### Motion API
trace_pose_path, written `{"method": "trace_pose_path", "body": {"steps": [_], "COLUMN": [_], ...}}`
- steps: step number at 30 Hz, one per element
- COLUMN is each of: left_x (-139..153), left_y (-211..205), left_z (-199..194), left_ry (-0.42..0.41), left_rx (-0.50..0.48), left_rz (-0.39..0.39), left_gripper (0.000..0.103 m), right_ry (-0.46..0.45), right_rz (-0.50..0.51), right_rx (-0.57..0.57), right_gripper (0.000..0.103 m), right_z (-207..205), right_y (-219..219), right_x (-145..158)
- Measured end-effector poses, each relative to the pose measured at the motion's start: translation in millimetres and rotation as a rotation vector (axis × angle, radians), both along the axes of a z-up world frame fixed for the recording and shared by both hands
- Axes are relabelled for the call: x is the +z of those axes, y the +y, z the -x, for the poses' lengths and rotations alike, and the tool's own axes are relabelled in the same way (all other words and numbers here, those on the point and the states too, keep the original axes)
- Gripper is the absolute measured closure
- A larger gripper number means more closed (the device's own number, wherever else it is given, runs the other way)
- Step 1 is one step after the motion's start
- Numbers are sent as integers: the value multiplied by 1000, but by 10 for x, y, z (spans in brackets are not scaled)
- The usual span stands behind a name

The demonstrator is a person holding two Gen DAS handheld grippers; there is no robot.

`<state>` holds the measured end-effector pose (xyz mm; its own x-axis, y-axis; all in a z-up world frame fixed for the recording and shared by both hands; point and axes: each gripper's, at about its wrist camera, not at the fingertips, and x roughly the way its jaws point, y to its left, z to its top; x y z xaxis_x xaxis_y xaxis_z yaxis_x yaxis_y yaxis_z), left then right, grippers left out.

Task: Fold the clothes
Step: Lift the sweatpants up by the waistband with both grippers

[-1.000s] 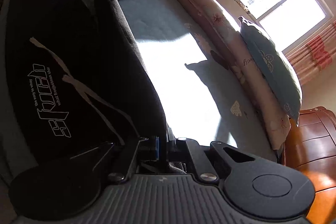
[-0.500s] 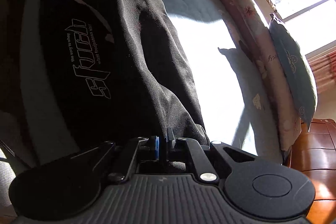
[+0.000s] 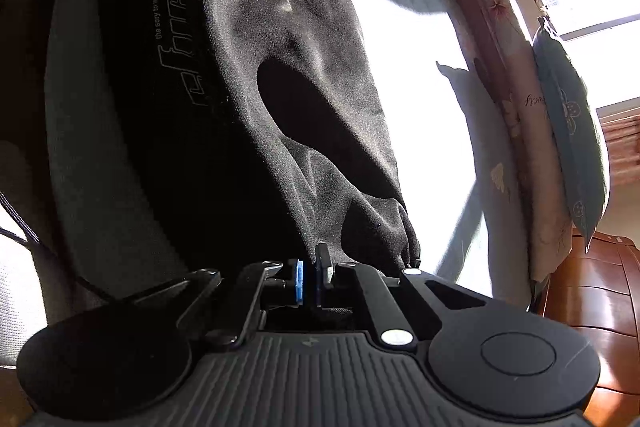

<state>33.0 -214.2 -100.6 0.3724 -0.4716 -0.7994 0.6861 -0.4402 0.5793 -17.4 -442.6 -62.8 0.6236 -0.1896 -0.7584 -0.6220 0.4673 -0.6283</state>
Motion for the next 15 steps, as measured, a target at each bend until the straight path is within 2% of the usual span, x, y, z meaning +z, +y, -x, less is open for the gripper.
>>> {"method": "trace_pose_path", "body": {"steps": [3,5,10,15], "left_x": [-55,-102,-280,-224], "left_y": [-51,-48,-132,-78], "left_z": [33,74,100,80], "left_ry": [-42,-41,-39,-21], "left_rx": [-53,-67,-63,-46], "left_rz": [-19,-31,-67,-69], "left_gripper": [103,103,102,102], "right_ry": [2,5,19,17], "right_rz": [17,32,69,72], "right_rx": [-2,-1,8,2], "right_gripper": [97,96,96,96], "right_z": [12,21,45,57], "right_y": [-29,-42,-15,-16], "right_x": [-14,-42,-143,-92]}}
